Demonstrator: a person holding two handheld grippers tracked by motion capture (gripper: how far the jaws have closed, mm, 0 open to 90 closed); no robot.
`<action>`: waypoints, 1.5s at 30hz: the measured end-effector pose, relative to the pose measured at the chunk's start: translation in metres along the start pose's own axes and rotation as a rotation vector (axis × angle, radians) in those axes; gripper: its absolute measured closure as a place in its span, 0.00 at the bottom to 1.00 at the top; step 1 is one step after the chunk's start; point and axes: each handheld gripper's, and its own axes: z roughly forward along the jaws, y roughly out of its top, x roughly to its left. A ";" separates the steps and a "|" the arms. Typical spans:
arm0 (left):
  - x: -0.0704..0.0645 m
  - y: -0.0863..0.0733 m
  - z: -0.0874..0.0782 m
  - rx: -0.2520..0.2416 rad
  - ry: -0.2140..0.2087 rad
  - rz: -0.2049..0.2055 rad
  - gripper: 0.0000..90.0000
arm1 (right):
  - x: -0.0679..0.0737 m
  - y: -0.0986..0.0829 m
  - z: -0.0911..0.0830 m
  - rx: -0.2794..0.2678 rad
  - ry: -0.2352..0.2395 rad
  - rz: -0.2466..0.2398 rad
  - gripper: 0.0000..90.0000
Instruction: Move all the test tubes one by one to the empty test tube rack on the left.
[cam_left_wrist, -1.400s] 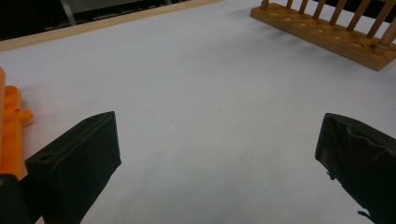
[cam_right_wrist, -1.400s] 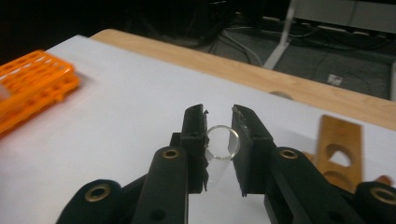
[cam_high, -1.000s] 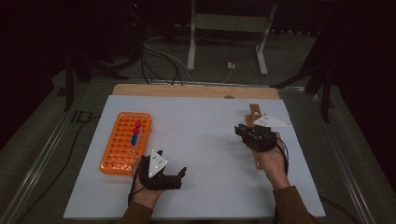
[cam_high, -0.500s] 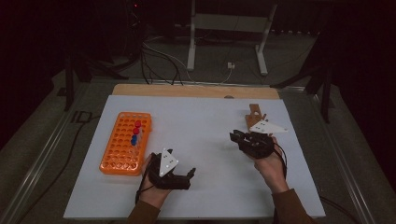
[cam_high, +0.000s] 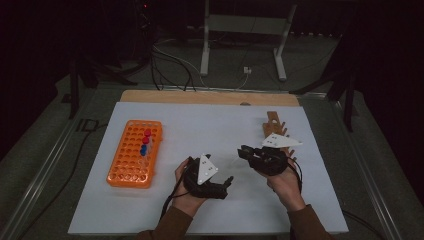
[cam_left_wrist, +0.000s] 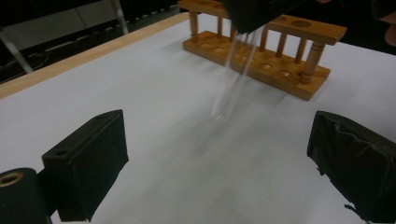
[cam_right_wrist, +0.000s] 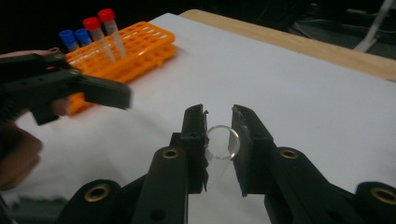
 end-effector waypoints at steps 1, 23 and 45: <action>-0.002 0.002 0.002 0.000 -0.007 -0.001 0.07 | 0.002 0.000 0.001 0.006 0.003 -0.002 0.85; -0.005 0.005 0.024 -0.013 -0.070 -0.059 0.84 | 0.018 -0.004 0.014 0.032 0.088 0.013 0.85; 0.037 -0.008 -0.008 -0.020 0.033 -0.112 0.85 | -0.013 -0.004 -0.006 -0.076 -0.099 0.131 0.16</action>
